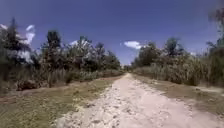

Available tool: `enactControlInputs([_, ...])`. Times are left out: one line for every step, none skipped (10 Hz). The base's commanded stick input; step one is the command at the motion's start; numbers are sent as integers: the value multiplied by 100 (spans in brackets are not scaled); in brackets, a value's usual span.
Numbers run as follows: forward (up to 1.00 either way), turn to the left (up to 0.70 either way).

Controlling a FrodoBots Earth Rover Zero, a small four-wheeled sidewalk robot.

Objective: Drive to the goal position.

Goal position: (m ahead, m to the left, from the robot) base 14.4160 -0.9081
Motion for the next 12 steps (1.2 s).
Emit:
enactControlInputs([70, 0])
enactControlInputs([70, 0])
enactControlInputs([70, -30])
enactControlInputs([70, -35])
enactControlInputs([70, -35])
enactControlInputs([70, -35])
enactControlInputs([70, -35])
enactControlInputs([70, -35])
enactControlInputs([70, -35])
enactControlInputs([70, -30])
enactControlInputs([70, -19])
enactControlInputs([70, -2])
